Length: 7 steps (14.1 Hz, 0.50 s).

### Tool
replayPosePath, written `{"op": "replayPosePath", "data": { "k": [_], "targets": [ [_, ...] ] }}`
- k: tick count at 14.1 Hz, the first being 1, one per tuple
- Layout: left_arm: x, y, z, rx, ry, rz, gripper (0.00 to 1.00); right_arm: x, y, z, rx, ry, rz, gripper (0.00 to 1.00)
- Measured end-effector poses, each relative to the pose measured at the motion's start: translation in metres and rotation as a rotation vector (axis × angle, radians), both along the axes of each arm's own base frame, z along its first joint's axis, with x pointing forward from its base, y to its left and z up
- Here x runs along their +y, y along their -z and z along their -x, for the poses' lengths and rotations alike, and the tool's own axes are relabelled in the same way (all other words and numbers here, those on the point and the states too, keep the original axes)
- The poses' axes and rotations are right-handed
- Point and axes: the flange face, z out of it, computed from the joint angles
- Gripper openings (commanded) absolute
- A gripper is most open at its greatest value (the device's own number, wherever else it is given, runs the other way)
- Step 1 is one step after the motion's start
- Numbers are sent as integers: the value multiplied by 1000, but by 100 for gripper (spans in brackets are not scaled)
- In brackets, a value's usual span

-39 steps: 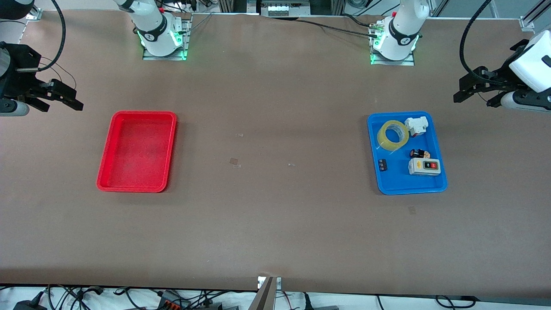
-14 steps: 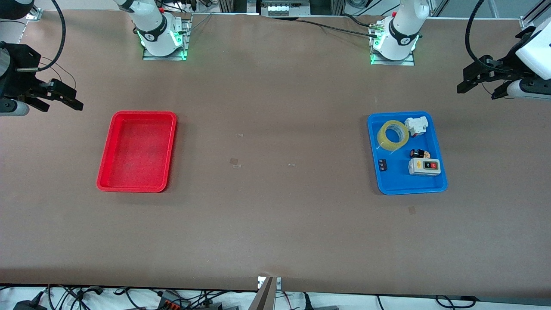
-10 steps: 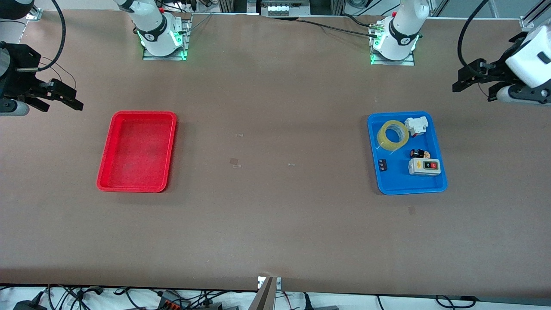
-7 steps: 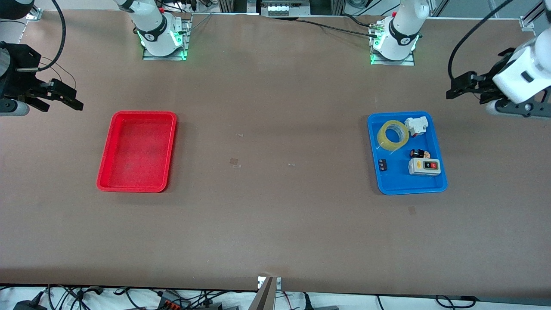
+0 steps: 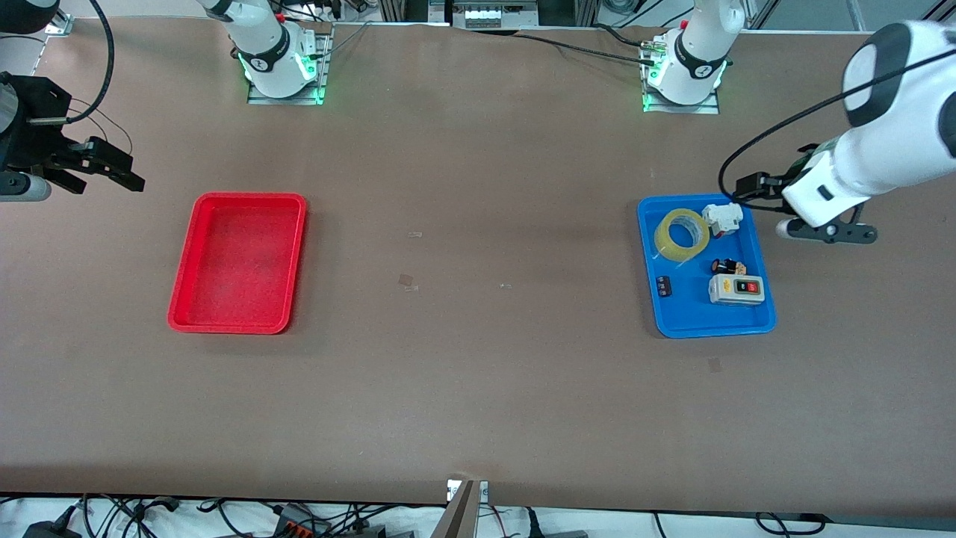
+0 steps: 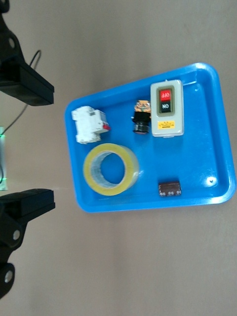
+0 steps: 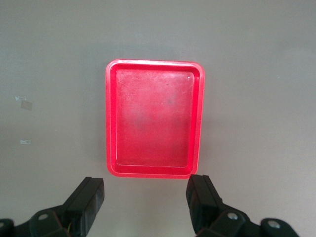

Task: Place and move tape with both arms
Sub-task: 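Reach the left gripper down over the yellow tape roll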

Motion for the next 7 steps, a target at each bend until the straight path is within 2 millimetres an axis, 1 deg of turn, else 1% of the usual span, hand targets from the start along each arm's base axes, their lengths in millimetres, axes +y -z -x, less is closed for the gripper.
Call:
{"op": "replayPosePath", "data": {
  "k": [2, 4, 6, 7],
  "targets": [
    [1, 49, 11, -30, -3, 0, 100, 0, 0, 0, 0, 0, 0, 100],
    [2, 94, 28, -69, -4, 1, 100, 0, 0, 0, 0, -1, 0, 100],
    [3, 128, 42, -98, 2, 3, 100, 0, 0, 0, 0, -1, 0, 100],
    [5, 140, 46, -107, 13, 6, 100, 0, 0, 0, 0, -1, 0, 100]
  ]
}}
